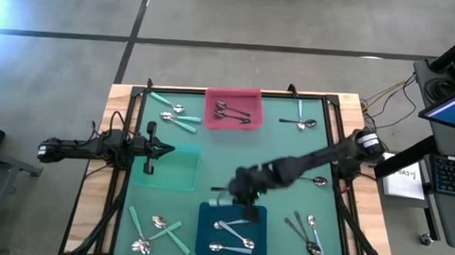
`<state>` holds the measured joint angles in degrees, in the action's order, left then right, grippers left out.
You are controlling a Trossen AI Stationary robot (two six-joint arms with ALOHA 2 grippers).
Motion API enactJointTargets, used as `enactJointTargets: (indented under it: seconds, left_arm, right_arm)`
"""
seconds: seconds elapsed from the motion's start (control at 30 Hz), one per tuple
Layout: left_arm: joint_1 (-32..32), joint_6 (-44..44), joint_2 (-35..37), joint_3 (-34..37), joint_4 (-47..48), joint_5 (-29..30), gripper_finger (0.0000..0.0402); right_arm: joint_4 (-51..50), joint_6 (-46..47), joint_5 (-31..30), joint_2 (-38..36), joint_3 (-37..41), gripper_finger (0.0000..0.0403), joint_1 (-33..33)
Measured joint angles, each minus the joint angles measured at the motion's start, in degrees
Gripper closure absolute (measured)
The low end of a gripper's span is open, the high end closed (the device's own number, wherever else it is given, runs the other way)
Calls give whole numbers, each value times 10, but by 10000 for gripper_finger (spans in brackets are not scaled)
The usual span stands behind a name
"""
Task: Sort silverware by color (type)
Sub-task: Put the blue spoon into the blue bin
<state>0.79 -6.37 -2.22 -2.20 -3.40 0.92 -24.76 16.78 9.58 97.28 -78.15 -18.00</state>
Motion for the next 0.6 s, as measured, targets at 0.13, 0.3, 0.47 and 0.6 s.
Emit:
enactJointTargets:
  seconds: [0.13, 0.3, 0.47, 0.6]
  left_arm:
    - [0, 0, 0, 0, 0, 0, 402]
    - [0, 0, 0, 0, 0, 0, 402]
    - [0, 0, 0, 0, 0, 0, 402]
    - [0, 0, 0, 0, 0, 0, 402]
  right_arm:
    - [20, 32, -1, 9, 0, 390, -56]
    - [46, 51, -8, 33, 0, 389, -93]
    - [63, 62, -11, 38, 0, 360, -96]
    - [62, 59, -11, 35, 0, 319, -95]
